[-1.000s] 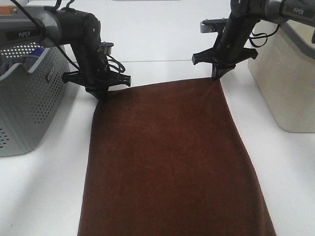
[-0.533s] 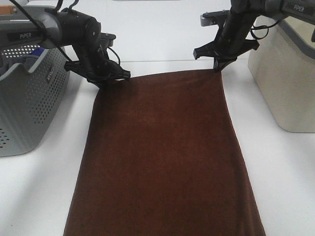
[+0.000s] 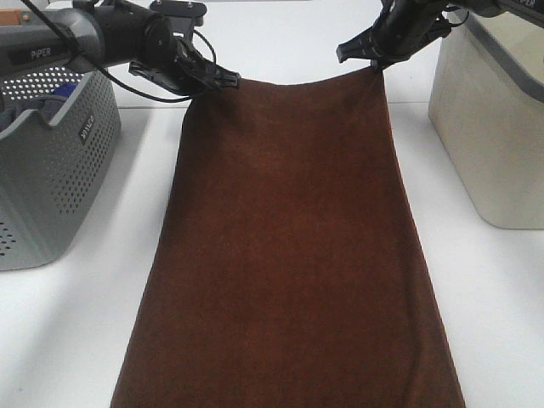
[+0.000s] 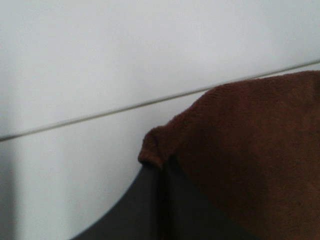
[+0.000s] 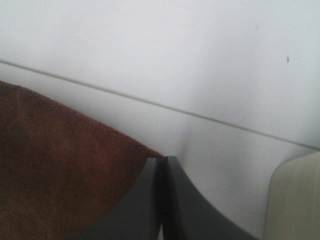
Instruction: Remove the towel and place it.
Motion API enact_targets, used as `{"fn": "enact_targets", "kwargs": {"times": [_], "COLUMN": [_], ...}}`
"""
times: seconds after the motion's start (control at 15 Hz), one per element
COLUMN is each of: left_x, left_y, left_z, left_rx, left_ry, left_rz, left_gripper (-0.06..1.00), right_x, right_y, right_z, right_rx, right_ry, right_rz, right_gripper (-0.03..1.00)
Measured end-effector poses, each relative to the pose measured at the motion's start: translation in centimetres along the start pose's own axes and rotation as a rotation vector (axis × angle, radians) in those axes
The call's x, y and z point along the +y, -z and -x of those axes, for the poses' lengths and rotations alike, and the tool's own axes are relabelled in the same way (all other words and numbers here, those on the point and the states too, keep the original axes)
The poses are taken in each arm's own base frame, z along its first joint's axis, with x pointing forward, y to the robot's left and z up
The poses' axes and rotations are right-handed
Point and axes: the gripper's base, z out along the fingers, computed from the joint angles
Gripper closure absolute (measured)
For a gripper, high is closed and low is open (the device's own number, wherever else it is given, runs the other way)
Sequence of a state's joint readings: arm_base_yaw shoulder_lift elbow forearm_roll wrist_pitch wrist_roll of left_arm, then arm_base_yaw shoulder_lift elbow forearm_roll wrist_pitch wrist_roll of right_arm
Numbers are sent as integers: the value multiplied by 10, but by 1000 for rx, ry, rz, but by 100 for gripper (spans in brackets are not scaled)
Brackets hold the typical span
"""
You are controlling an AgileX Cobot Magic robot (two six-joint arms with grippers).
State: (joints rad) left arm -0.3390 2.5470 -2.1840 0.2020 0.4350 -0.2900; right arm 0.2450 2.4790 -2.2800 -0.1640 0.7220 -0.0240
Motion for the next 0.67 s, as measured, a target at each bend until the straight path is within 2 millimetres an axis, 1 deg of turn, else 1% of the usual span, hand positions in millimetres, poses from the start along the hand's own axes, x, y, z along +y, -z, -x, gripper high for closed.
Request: {"fn": "enact_targets", "kwargs": {"times": [0.13,0.33,0.47,0.67], "left_x": [3,14,15,14], "left_y": [0,-5,-13,-31], "left_z": [6,13,9,-7], "left_rx": [-68,-183,-211,-244], "left_ry": [-24,-28,-39,-73], "left_rz": [-4,-16,-23,-40], "left_gripper": [94,94,94,93], "right_x": [-6,-14,-11,-6], "right_y": [-1,-13,-26,-50], "right_z": [7,5,0,-12], "right_rx": [-90,-153,-176,-213], "right_ry": [4,-2,1,18], "right_rz": [-18,-30,-26,-24], "right_gripper": [97,97,97,97]}}
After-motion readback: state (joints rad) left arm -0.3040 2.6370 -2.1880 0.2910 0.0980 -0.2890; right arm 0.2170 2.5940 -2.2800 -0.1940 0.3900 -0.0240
